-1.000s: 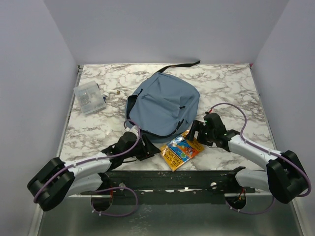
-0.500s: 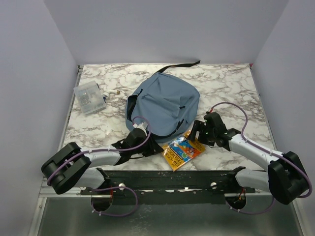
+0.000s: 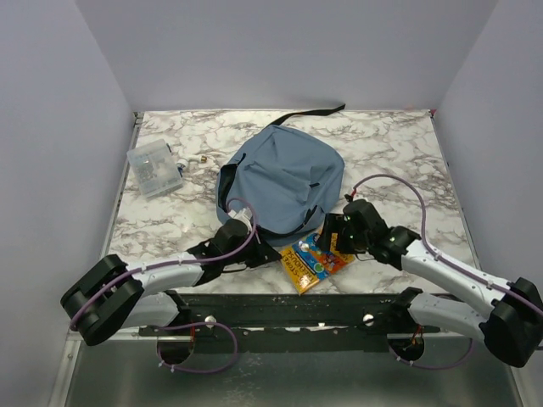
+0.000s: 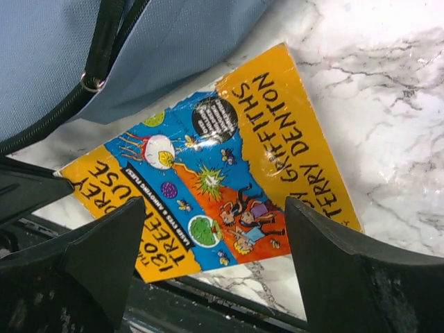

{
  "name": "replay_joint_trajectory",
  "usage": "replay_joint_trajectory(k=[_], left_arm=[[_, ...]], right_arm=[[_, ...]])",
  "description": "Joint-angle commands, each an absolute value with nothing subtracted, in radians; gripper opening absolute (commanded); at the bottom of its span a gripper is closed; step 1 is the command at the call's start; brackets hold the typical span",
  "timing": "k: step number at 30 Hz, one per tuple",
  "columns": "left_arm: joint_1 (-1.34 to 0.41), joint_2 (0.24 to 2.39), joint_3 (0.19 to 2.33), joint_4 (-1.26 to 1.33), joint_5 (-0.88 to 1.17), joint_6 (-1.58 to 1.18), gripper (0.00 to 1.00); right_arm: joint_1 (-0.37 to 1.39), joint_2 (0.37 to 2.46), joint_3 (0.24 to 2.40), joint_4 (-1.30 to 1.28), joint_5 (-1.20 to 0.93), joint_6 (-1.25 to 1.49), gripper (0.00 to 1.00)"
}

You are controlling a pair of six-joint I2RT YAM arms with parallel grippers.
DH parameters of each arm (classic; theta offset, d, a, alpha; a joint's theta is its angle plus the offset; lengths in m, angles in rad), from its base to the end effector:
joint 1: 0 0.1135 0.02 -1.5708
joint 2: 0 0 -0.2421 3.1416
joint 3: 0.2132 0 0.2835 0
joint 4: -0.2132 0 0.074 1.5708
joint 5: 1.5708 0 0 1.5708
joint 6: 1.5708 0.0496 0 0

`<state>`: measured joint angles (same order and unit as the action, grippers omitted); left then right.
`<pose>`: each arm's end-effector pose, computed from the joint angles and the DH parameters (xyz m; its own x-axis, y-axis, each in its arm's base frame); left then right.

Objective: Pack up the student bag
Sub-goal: Pick up the book from the center of the board.

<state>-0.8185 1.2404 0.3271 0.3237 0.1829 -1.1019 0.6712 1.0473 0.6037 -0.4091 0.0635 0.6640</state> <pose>0.1713 -0.1962 0.0916 -0.9043 -0.3175 -0.2854 0.0322 0.6159 -0.7872 0.2026 0.1569 0.1654 -0.8268 0.1288 -0.5476 -0.0996 0.9245 0.3678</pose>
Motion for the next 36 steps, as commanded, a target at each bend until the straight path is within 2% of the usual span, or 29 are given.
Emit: replay_joint_trajectory(k=[1, 8, 14, 26, 36], left_arm=[[-0.82, 1.163, 0.353, 0.308, 0.231, -1.152, 0.0], [-0.818, 1.105, 0.375, 0.307, 0.255, -1.214, 0.0], [-0.818, 1.089, 0.405, 0.313, 0.301, -1.255, 0.0], [-0.818, 1.0, 0.448, 0.313, 0.324, -1.323, 0.0], [-0.819, 0.991, 0.447, 0.313, 0.327, -1.337, 0.0]], right_arm=[[0.696, 0.949, 0.587, -0.461, 0.068, 0.79, 0.86], [0.696, 0.669, 0.394, -0.436, 0.007, 1.165, 0.89], [0.696, 0.521, 0.281, -0.426, -0.058, 1.283, 0.88], [0.696, 0.511, 0.097, -0.179, -0.167, 1.506, 0.87], [0.696, 0.597, -0.066, 0.211, -0.094, 1.735, 0.79]])
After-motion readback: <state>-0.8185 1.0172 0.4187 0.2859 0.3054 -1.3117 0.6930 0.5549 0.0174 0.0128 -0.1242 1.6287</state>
